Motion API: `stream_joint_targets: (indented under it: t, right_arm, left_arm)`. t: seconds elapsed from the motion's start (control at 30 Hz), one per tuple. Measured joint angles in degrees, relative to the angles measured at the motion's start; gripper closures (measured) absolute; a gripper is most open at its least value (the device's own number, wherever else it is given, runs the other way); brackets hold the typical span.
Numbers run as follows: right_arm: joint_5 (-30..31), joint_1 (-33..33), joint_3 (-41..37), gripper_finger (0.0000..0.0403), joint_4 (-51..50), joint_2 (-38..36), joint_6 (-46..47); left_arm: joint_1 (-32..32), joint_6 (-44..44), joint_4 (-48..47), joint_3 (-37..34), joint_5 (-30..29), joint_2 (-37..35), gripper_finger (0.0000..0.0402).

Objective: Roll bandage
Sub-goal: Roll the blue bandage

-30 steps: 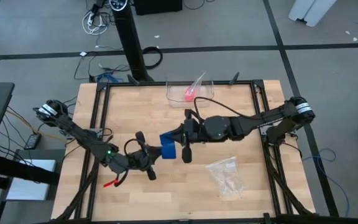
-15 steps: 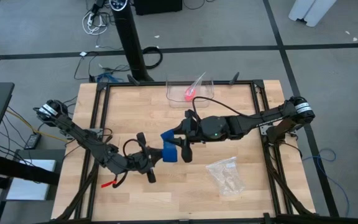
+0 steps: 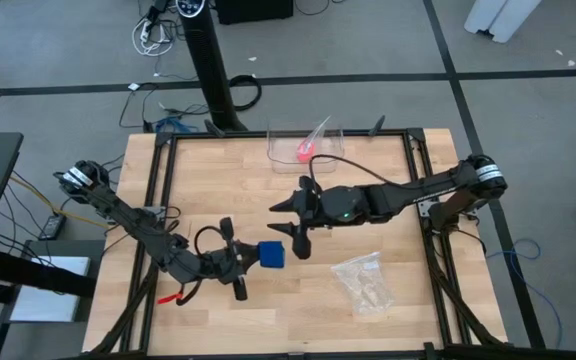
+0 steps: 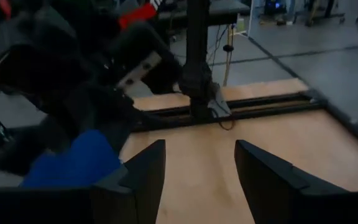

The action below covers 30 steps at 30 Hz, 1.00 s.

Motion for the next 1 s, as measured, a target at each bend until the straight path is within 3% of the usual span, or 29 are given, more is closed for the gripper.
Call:
stream_joint_targets:
  t: [0.13,0.33,0.53,0.73,1.0]
  right_arm:
    - [-0.4,0.7,0.2,0.0206,-1.4,-3.2,-4.4]
    - [-3.6,4.6,-0.1,0.0206,-3.6,-1.5,-9.1]
    - [3.5,10.9,-2.7,0.0204,0.5,-1.5,-11.0]
    - [15.9,16.9,-2.9,0.0204,4.1,-1.5,-13.3]
    - [21.1,19.3,-2.9,0.0202,14.2,-1.5,-13.9]
  left_arm:
    - [-0.5,-4.5,1.5,0.0,4.5,-0.2,0.0383]
    - [-0.5,-9.4,3.1,0.0,14.1,-1.5,0.0383]
    - [-0.5,-9.8,12.0,0.1,23.3,-1.8,0.0383]
    - [0.4,-17.4,23.6,0.1,22.1,-1.8,0.0383]
    - [1.8,-19.1,26.3,0.0,19.4,-1.6,0.0383]
